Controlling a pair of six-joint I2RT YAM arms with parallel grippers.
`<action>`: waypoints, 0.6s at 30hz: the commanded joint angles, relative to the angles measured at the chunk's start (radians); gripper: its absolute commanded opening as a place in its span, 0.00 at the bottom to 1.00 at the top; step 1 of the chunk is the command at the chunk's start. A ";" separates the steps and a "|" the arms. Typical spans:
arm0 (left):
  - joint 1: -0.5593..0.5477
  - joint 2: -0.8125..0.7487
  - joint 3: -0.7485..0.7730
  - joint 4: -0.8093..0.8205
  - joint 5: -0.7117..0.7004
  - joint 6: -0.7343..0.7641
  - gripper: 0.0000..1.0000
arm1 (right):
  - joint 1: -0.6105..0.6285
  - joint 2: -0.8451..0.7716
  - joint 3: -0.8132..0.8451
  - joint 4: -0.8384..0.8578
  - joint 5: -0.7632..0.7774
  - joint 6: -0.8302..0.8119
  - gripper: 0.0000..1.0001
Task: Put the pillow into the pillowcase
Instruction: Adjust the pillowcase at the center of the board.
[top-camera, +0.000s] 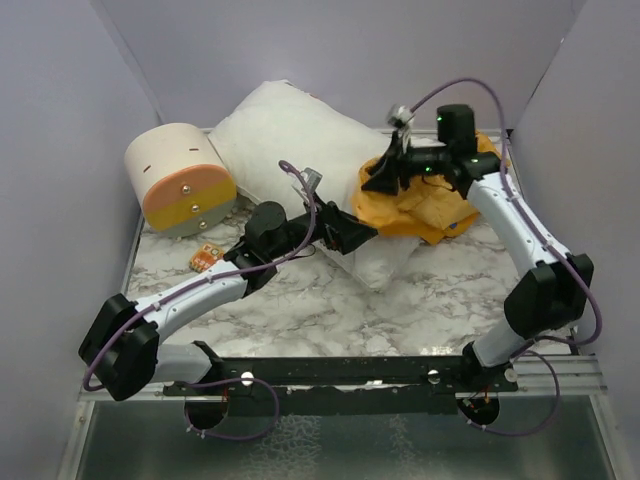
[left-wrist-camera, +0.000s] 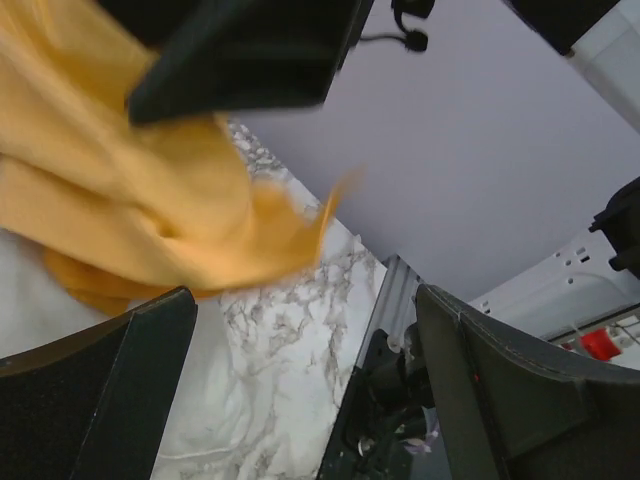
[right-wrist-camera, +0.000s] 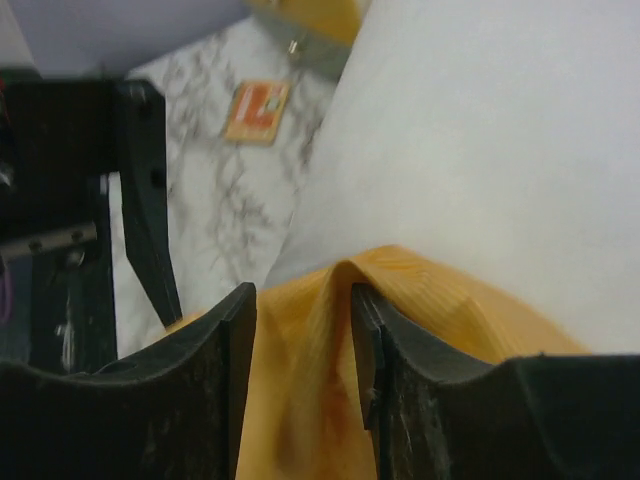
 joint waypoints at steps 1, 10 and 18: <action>-0.006 -0.052 -0.087 0.042 -0.086 -0.180 0.94 | 0.060 0.000 -0.080 -0.356 -0.069 -0.361 0.50; -0.009 -0.267 -0.303 -0.031 -0.252 -0.290 0.93 | -0.179 -0.302 -0.397 -0.067 -0.224 -0.236 0.92; -0.097 -0.315 -0.227 -0.198 -0.369 -0.252 0.92 | -0.359 -0.311 -0.451 0.023 -0.174 -0.082 0.93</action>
